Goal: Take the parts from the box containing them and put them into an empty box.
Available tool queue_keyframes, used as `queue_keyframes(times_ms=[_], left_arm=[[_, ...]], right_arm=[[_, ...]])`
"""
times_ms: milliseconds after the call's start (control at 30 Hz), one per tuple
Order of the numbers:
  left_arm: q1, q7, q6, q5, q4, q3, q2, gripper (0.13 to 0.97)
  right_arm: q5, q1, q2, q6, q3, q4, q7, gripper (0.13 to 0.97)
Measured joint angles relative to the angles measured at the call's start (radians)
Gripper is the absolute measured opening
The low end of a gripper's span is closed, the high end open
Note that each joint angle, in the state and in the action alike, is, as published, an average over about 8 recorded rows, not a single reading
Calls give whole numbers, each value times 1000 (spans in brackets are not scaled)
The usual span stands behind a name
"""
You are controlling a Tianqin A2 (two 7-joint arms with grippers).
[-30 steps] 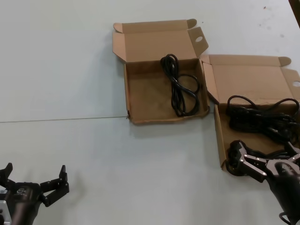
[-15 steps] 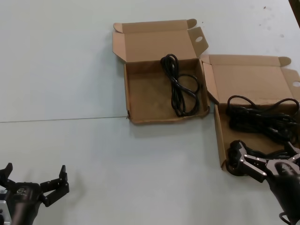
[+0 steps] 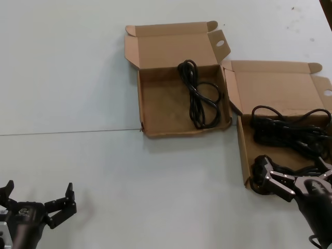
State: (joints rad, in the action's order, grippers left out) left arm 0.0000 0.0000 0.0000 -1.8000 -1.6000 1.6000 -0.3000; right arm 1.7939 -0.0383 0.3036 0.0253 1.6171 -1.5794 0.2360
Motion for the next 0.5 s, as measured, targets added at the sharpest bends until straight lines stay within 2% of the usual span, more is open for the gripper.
queue_keyframes(times_ms=[500], left_arm=[[0, 0, 0, 0, 0, 0, 0, 966]], right_arm=[[0, 0, 0, 0, 0, 0, 0, 966]])
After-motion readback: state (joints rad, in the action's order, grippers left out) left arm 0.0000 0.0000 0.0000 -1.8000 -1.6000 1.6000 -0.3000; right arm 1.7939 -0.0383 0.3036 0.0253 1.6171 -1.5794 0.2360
